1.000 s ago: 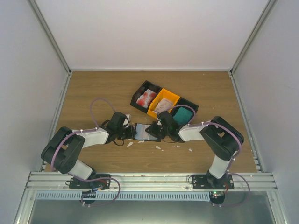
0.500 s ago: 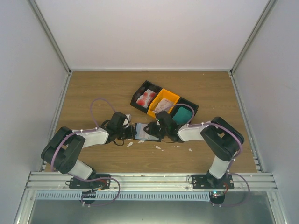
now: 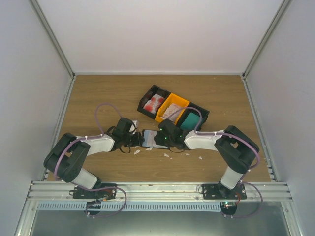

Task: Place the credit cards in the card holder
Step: Insert the credit card into the card holder.

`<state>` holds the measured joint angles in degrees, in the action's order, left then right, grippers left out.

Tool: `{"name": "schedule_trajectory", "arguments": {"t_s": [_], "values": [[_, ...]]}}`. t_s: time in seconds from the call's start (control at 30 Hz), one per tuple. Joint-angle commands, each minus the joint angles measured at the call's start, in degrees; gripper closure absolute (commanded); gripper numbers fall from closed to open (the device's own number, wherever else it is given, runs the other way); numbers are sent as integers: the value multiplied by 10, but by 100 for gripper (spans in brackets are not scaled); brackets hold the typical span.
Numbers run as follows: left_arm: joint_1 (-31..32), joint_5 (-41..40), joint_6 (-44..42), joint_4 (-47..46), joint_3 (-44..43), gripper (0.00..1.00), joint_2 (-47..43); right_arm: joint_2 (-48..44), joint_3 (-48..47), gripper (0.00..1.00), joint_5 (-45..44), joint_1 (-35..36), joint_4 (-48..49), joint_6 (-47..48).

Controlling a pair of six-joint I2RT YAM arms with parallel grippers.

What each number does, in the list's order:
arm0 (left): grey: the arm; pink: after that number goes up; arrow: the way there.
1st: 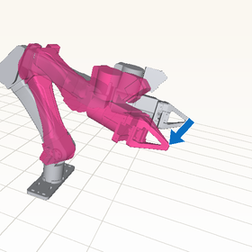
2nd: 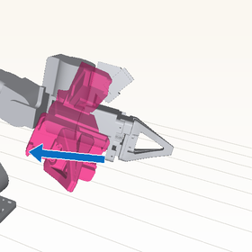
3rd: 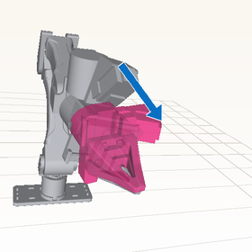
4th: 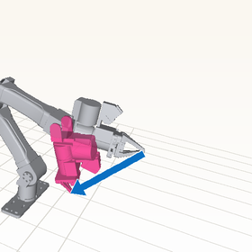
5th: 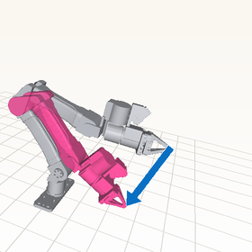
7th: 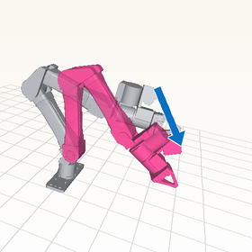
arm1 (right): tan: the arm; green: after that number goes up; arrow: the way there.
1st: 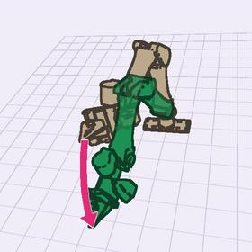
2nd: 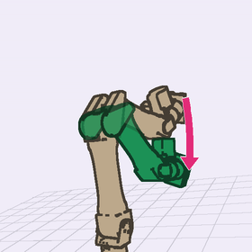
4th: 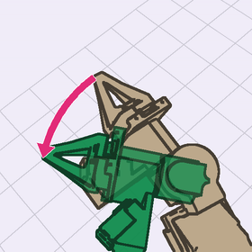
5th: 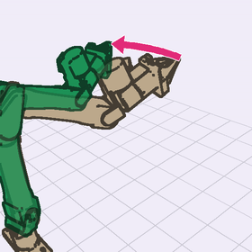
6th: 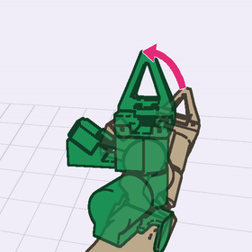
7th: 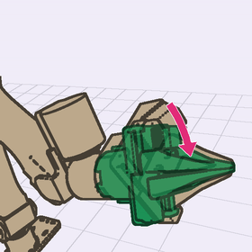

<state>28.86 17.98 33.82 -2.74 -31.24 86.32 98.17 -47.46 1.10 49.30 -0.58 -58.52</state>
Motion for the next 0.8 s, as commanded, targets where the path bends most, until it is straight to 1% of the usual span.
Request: {"name": "schedule_trajectory", "arguments": {"t_s": [0.0,0.23,0.4,0.5,0.57,0.67,0.77], "values": [[2,15,-10,-12,3,88,19,14,-13,73,-17,5,-17,14],[3,25,-12,-16,2,88,31,38,-46,89,19,8,1,44],[4,25,-11,-18,2,88,31,42,-53,91,35,8,4,53],[3,20,-7,-15,2,88,23,35,-53,89,25,8,-3,56],[3,17,-5,-11,2,87,12,19,-48,84,6,8,-18,60],[3,14,-5,1,-3,82,-16,-10,-48,77,-24,8,-48,82],[3,24,-7,5,-8,75,-42,-21,-59,73,-32,8,-80,105]]}}
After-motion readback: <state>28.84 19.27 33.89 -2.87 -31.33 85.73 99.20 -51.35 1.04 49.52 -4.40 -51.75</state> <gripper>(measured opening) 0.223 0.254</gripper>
